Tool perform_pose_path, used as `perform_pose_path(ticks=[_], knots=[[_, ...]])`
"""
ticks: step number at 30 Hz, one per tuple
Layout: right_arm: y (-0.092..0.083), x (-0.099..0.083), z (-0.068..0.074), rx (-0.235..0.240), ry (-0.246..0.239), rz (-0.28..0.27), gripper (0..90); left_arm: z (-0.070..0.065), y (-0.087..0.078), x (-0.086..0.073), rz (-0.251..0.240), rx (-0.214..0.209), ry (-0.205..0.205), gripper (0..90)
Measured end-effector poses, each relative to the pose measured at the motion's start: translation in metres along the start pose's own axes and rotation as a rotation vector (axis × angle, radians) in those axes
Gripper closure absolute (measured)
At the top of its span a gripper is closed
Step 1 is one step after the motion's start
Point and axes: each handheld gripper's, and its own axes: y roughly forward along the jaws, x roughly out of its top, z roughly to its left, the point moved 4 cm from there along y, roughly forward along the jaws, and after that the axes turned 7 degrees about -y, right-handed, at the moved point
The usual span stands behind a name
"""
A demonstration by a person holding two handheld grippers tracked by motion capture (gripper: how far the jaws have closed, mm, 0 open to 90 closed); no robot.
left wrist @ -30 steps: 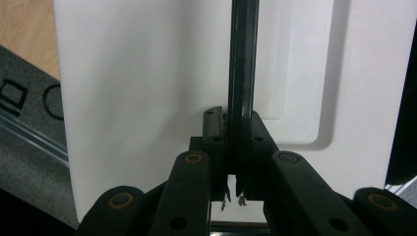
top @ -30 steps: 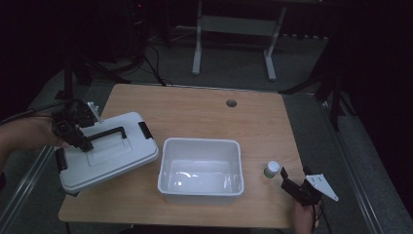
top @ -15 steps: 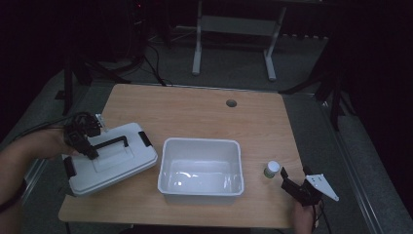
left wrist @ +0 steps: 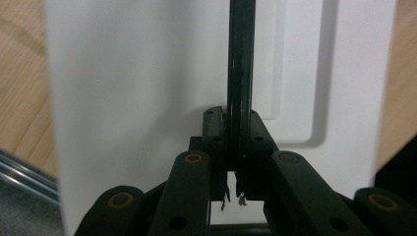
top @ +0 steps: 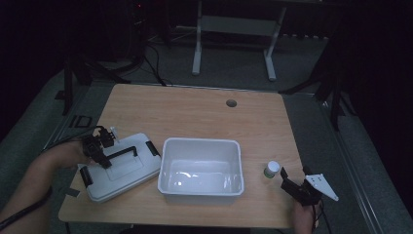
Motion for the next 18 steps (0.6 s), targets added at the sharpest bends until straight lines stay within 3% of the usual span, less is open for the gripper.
perform_pose_path(ticks=[8, 18], knots=[[0.0, 0.0, 0.0, 0.002, -0.001, -0.001, 13.6, -0.003, 0.02, 0.001, 0.006, -0.025, 0.002, 83.1], [0.0, 0.0, 0.001, 0.001, -0.005, 0.012, 13.6, -0.006, 0.023, 0.002, 0.009, -0.025, 0.015, 82.3]])
